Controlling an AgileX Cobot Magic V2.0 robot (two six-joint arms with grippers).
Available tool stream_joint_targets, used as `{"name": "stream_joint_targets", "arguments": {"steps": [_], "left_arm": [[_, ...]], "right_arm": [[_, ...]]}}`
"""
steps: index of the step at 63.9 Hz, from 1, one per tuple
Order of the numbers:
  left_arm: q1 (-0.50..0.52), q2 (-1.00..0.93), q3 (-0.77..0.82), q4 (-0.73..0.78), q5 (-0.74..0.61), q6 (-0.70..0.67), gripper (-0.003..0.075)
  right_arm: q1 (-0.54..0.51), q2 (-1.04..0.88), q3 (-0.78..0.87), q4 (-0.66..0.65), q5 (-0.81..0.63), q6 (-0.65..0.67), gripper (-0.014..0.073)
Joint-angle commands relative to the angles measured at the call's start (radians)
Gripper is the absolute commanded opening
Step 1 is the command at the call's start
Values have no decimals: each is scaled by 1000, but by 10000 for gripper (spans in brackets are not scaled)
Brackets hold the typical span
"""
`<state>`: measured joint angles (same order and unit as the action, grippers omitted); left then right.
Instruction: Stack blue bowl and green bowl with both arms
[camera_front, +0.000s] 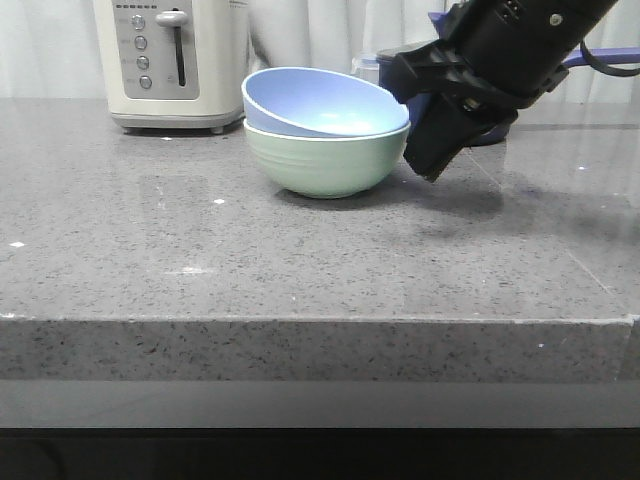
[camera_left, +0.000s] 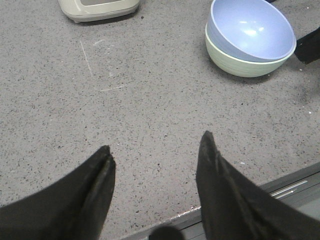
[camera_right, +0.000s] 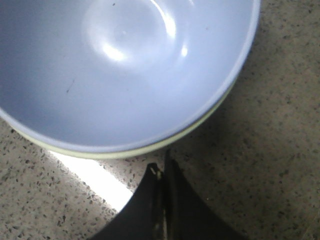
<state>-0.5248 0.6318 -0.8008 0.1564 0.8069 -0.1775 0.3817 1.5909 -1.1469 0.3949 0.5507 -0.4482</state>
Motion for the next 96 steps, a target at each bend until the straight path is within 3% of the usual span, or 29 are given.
{"name": "stream_joint_targets", "arguments": {"steps": [1, 21, 39, 49, 60, 66, 82, 96], "left_arm": [[-6, -1, -26, 7, -65, -11, 365], [-6, -1, -26, 7, -65, -11, 365], [-6, -1, -26, 7, -65, -11, 365], [-6, -1, -26, 9, -72, -11, 365], [-6, -1, -26, 9, -72, -11, 365], [-6, -1, -26, 9, -72, -11, 365], [-6, -1, -26, 9, -72, -11, 365], [-6, -1, -26, 9, -72, -11, 365]], "right_arm": [[-2, -39, -24, 22, -40, -11, -64], [-2, -45, -26, 22, -31, -10, -64], [-3, -214, -26, 2, 125, 41, -57], [-3, -367, -8, -139, 196, 207, -54], [-4, -564, 81, -307, 202, 473, -54], [-4, -670, 130, -353, 216, 538, -54], [-4, -889, 221, -365, 290, 551, -54], [-4, -971, 256, -380, 309, 551, -54]]}}
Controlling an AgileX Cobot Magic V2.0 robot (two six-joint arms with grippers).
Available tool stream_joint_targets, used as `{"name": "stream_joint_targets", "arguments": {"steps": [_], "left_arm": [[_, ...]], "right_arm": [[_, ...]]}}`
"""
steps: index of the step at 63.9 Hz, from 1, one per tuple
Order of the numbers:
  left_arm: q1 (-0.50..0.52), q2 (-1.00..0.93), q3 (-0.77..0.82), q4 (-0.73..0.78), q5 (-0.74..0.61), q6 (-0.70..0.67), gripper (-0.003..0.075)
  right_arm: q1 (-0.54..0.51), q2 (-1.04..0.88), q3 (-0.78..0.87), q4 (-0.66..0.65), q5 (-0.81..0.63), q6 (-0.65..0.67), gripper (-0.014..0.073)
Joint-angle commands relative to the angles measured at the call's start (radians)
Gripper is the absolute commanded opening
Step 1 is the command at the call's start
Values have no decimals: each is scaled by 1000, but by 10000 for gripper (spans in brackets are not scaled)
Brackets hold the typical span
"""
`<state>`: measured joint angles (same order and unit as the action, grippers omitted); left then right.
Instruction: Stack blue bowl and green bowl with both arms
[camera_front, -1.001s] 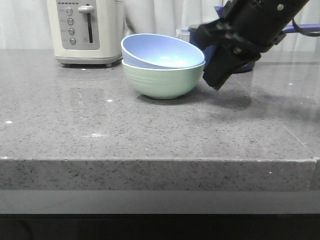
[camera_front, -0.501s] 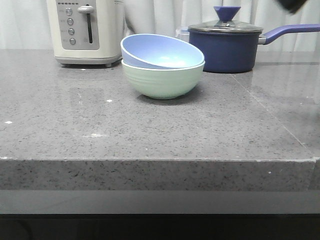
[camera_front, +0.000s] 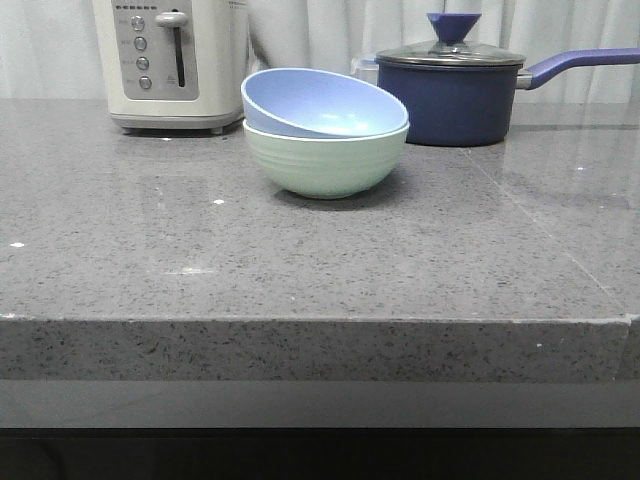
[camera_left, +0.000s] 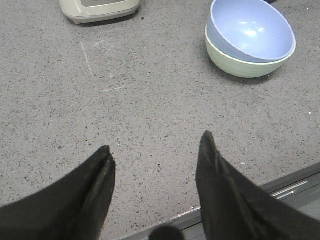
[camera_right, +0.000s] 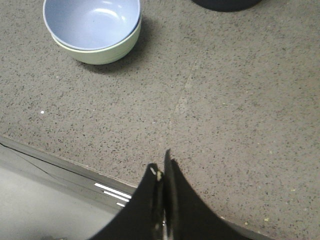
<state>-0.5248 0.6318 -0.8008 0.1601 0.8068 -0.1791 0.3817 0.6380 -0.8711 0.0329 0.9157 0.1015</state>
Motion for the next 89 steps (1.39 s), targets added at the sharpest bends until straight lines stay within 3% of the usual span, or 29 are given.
{"name": "stream_joint_targets", "arguments": {"steps": [1, 11, 28, 65, 72, 89], "left_arm": [[-6, -1, -26, 5, -72, -9, 365], [-6, -1, -26, 5, -74, -9, 331], [-6, -1, -26, 5, -72, -9, -22], [17, -32, 5, 5, -94, -9, -20], [107, -112, 88, 5, -204, -4, -20], [306, -383, 477, -28, -659, 55, -20]], "right_arm": [[-4, -20, -20, -18, -57, 2, -54], [-4, -23, -20, -18, -60, 2, -54], [-4, -23, -20, -18, -67, 2, -54], [-4, -23, -20, -18, -68, 2, -54], [-4, -23, -20, -18, -68, 2, -54], [-4, -23, -20, -18, -68, 2, -54]]}}
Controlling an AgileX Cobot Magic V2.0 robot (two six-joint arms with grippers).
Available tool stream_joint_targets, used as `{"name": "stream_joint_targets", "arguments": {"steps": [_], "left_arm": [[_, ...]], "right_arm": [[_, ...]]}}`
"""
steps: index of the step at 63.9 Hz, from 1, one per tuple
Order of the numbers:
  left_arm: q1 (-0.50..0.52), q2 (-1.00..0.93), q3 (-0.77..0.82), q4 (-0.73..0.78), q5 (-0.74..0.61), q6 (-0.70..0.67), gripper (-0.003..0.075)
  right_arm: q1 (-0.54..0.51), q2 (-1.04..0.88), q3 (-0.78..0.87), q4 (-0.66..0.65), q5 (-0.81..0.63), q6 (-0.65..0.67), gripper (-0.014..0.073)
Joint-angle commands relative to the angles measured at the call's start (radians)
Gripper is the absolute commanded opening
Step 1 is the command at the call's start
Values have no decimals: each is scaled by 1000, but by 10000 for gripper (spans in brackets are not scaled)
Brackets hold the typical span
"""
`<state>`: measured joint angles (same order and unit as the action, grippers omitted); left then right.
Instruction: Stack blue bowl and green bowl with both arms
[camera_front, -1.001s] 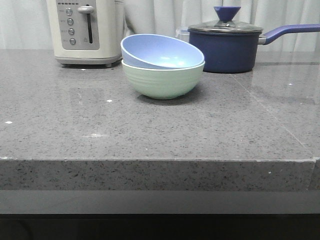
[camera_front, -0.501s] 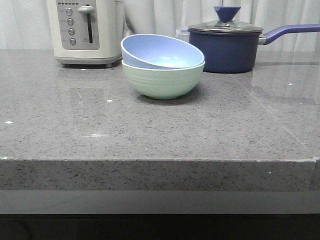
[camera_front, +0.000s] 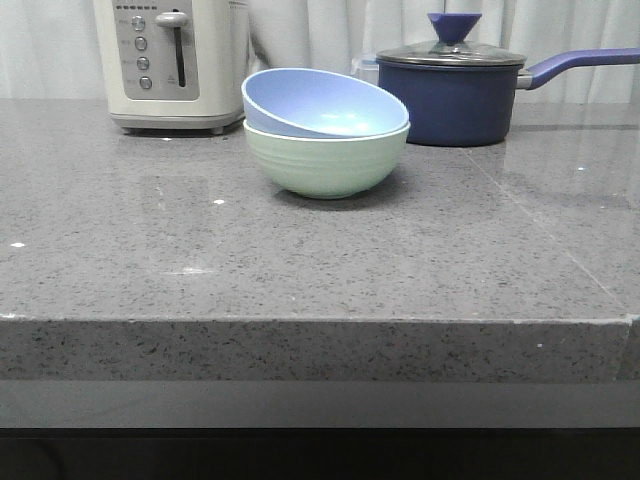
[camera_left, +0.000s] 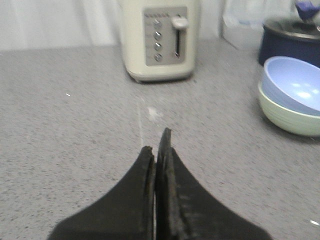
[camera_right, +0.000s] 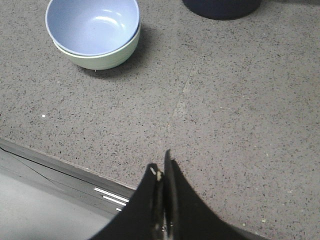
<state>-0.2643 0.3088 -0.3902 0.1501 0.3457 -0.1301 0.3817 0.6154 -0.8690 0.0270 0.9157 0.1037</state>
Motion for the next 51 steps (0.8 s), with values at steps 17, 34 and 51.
{"name": "stream_joint_targets", "arguments": {"steps": [17, 34, 51], "left_arm": [[155, -278, 320, -137, -321, 6, -20], [189, -334, 400, -135, -396, 6, -20], [239, -334, 400, -135, -398, 6, -20]], "right_arm": [[-4, -1, -22, -12, -68, 0, -54], [-4, 1, -22, -12, -66, 0, -54], [-4, 1, -22, -12, -67, 0, -54]]}}
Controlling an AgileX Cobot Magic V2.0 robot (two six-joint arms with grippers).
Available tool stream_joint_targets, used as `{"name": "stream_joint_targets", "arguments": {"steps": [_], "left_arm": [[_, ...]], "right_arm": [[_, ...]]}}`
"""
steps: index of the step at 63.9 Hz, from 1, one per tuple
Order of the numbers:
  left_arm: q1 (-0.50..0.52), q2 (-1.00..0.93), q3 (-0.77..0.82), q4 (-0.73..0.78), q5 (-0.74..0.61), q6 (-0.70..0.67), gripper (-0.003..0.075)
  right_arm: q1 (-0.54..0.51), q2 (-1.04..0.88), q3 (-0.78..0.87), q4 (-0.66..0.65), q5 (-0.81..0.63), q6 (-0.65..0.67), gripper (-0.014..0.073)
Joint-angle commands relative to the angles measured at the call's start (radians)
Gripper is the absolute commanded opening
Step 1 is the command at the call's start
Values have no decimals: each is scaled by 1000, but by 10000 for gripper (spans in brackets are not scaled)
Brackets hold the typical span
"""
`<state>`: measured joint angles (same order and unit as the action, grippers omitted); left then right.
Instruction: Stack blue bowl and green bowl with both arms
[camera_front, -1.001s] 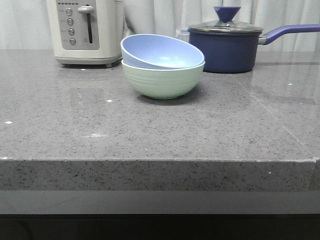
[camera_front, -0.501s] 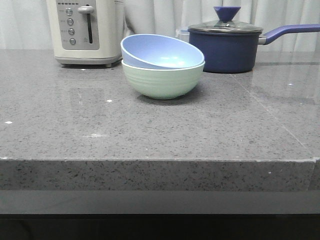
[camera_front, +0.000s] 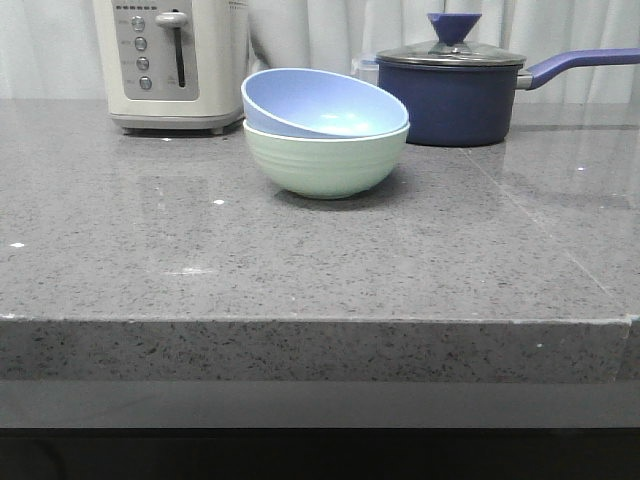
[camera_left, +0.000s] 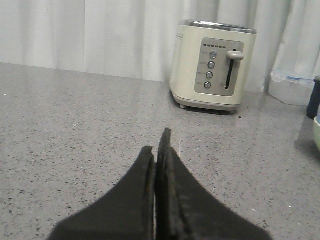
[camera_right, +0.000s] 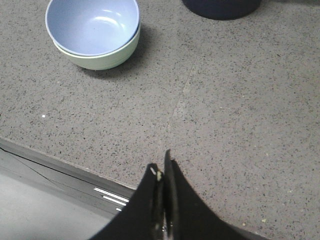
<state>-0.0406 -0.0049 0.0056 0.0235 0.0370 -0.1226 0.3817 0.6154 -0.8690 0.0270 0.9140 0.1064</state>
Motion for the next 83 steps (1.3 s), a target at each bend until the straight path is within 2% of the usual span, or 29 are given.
{"name": "stream_joint_targets", "arguments": {"steps": [1, 28, 60, 71, 83], "left_arm": [[17, -20, 4, -9, -91, -1, -20], [19, -18, 4, 7, -102, -1, -20], [19, -18, 4, -56, -115, 102, -20], [-24, -18, 4, -54, -114, 104, -20], [-27, -18, 4, -61, -114, 104, -20]], "right_arm": [[-4, 1, -22, -12, -66, -3, -54], [-4, 1, -22, -12, -66, -3, -54], [-4, 1, -22, -12, -66, -3, -54], [-4, 1, -22, -12, -66, -3, -54], [-4, 1, -22, -12, -66, -3, -54]]}}
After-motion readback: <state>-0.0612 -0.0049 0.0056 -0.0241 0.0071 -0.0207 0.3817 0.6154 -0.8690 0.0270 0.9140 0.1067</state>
